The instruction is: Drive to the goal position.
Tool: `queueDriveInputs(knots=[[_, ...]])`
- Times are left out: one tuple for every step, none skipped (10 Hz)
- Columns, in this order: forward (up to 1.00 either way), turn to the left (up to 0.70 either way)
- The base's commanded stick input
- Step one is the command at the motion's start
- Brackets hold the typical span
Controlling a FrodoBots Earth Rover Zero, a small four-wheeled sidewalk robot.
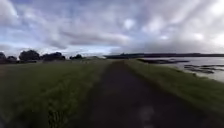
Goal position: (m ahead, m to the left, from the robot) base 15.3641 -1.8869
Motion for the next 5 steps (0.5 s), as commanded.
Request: queueDriveInputs(knots=[[0.7, 0.0], [0.7, 0.0], [0.7, 0.0], [0.7, 0.0], [0.7, 0.0]])
